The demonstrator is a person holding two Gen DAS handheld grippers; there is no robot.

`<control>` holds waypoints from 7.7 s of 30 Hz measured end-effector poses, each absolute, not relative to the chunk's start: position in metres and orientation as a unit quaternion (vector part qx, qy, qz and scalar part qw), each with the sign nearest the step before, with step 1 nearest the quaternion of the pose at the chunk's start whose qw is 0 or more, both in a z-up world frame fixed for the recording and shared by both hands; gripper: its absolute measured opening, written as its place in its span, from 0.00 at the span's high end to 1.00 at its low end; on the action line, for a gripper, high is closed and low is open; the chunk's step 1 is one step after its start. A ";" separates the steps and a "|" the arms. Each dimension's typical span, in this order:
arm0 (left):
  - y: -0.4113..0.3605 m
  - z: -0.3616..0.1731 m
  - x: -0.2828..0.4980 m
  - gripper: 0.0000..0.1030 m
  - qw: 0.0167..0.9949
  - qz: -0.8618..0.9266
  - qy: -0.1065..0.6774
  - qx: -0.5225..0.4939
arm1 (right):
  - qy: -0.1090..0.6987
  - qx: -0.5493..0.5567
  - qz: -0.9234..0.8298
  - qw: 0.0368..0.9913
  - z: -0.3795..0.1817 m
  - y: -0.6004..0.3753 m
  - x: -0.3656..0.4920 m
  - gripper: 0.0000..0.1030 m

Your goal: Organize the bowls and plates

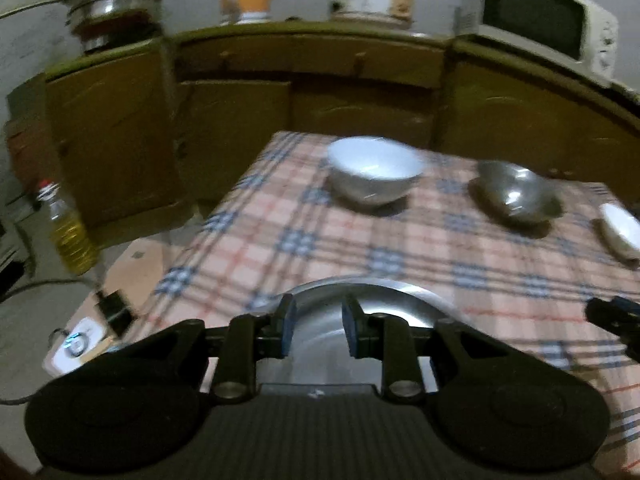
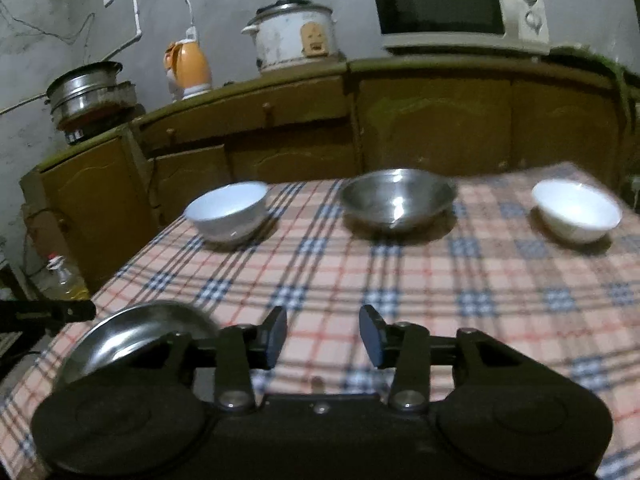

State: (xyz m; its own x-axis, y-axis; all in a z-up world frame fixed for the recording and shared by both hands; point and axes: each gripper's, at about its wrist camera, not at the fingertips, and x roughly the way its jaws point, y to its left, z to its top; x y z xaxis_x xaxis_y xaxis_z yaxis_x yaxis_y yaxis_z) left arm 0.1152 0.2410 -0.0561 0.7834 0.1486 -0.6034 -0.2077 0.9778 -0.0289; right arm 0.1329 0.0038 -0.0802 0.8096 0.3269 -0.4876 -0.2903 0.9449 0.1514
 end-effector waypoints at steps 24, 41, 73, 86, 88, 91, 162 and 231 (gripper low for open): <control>0.123 -0.038 0.278 0.39 0.951 0.038 0.306 -0.037 | 0.269 0.039 0.119 0.955 -0.042 -0.103 0.303 0.33; 0.124 -0.103 0.385 0.60 0.924 0.025 0.381 -0.034 | 0.347 0.070 0.120 0.927 -0.110 -0.077 0.414 0.33; 0.060 0.002 0.226 0.83 0.959 -0.017 0.279 -0.041 | 0.252 0.053 0.112 0.960 0.006 -0.130 0.253 0.77; 0.037 -0.003 0.150 0.82 0.960 -0.038 0.275 -0.031 | 0.236 0.057 0.098 0.965 0.015 -0.163 0.146 0.77; 0.032 -0.010 0.139 0.82 0.959 -0.042 0.280 -0.029 | 0.235 0.047 0.092 0.966 0.011 -0.166 0.134 0.77; 0.028 -0.022 0.129 0.82 0.955 -0.047 0.290 -0.030 | 0.244 0.045 0.088 0.965 -0.002 -0.173 0.120 0.77; 0.013 -0.052 0.163 0.23 0.949 -0.063 0.308 0.003 | 0.255 0.050 0.015 0.966 -0.042 -0.233 0.141 0.29; -0.089 -0.097 0.387 0.83 0.914 -0.165 0.370 0.005 | 0.321 0.130 0.013 0.938 -0.115 -0.294 0.376 0.77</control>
State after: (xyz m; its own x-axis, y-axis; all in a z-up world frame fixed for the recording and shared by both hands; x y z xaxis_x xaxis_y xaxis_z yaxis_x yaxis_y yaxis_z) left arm 0.3869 -0.0895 -0.0972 0.6717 -0.2974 -0.6785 0.3056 0.9456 -0.1120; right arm 0.3763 -0.2945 -0.1153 0.7934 0.1080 -0.5991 0.0593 0.9657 0.2527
